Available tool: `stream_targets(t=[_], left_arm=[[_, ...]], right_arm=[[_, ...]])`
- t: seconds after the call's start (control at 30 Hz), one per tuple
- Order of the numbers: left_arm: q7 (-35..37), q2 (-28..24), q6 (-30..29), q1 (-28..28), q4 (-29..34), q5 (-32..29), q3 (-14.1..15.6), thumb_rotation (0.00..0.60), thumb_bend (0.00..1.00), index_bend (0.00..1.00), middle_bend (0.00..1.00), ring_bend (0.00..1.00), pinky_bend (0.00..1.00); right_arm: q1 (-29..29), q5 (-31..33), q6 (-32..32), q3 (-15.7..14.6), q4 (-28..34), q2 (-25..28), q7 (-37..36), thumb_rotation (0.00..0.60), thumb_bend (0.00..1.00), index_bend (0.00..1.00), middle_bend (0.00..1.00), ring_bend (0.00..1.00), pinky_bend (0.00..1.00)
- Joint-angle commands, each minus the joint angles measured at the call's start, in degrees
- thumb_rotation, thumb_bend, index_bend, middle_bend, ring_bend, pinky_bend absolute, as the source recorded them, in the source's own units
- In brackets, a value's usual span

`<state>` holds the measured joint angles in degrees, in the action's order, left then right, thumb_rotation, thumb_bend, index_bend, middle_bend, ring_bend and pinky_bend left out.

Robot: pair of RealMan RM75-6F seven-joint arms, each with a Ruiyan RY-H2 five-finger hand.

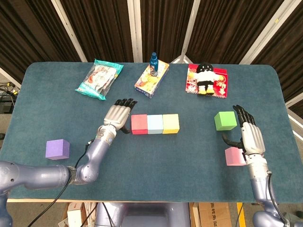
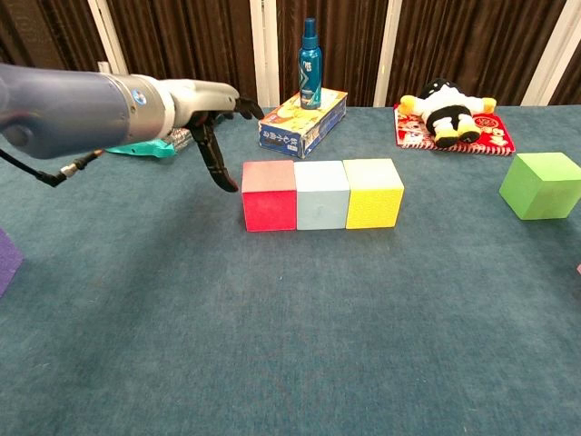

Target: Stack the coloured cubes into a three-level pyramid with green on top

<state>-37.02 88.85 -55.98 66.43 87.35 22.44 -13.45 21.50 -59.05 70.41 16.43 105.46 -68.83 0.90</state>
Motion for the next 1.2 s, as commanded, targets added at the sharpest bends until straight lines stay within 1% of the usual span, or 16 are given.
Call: stream_targets(t=[0.03, 0.2, 0.37, 0.57, 0.73, 0.83, 0.9, 1.0, 1.07, 1.2], left_arm=[[0.9, -1.6, -1.7, -1.4, 1.6, 1.3, 0.1, 0.6, 0.14, 0.0, 0.0, 0.0, 0.02], [1.9, -4.0, -3.6, -3.8, 4.0, 2.5, 0.9, 0.6, 0.14, 0.0, 0.0, 0.0, 0.02], [3.4, -7.0, -6.4, -6.9, 7.2, 5.2, 2.1, 0.6, 0.14, 0.0, 0.0, 0.0, 0.02], [6.9, -11.6, -13.5, -12.9, 13.6, 12.2, 4.2, 0.6, 0.14, 0.0, 0.0, 0.0, 0.02], [9.5, -16.9, -18.8, -18.6, 20.5, 17.3, 6.5, 0.6, 0.14, 0.0, 0.0, 0.0, 0.02], [10.6, -19.4, -20.9, -21.0, 23.7, 18.6, 7.3, 0.6, 0.13, 0.0, 0.0, 0.0, 0.02], [11.2, -22.5, -23.0, -23.7, 27.6, 21.1, 9.0, 0.6, 0.12, 0.0, 0.0, 0.0, 0.02], [11.6, -25.4, -25.6, -26.8, 30.9, 24.2, 10.8, 0.6, 0.11, 0.0, 0.0, 0.0, 0.02], [12.1, -26.9, -27.2, -28.9, 32.5, 26.3, 11.9, 0.6, 0.11, 0.0, 0.0, 0.0, 0.02], [13.0, -29.5, -28.7, -32.0, 34.3, 29.8, 13.5, 0.6, 0.11, 0.0, 0.0, 0.0, 0.02]], right_arm=[[0.0, 0.0, 0.0, 0.0, 0.1, 0.0, 0.1, 0.6, 0.34, 0.0, 0.0, 0.0, 0.0], [0.0, 0.0, -0.1, -0.2, 0.3, 0.1, 0.3, 0.6, 0.34, 0.0, 0.0, 0.0, 0.0], [0.1, 0.2, -0.5, -0.4, 0.5, 0.4, 0.9, 0.6, 0.34, 0.0, 0.0, 0.0, 0.0], [0.3, 0.6, -0.8, -0.5, 0.6, 0.8, 1.5, 0.6, 0.34, 0.0, 0.0, 0.0, 0.0], [0.4, 0.4, -0.9, -1.0, 0.8, 1.1, 2.9, 0.6, 0.34, 0.0, 0.0, 0.0, 0.0], [0.6, 0.4, -1.3, -1.5, 1.3, 1.6, 4.0, 0.6, 0.34, 0.0, 0.0, 0.0, 0.0], [0.7, 0.8, -1.8, -1.9, 2.5, 2.4, 5.1, 0.6, 0.34, 0.0, 0.0, 0.0, 0.0], [0.8, 0.7, -1.8, -2.4, 3.8, 3.1, 6.8, 0.6, 0.34, 0.0, 0.0, 0.0, 0.0], [0.8, 0.5, -1.7, -3.0, 4.4, 3.5, 8.1, 0.6, 0.34, 0.0, 0.0, 0.0, 0.0], [0.4, 0.9, -1.3, -4.2, 5.6, 4.7, 10.6, 0.6, 0.34, 0.0, 0.0, 0.0, 0.0]])
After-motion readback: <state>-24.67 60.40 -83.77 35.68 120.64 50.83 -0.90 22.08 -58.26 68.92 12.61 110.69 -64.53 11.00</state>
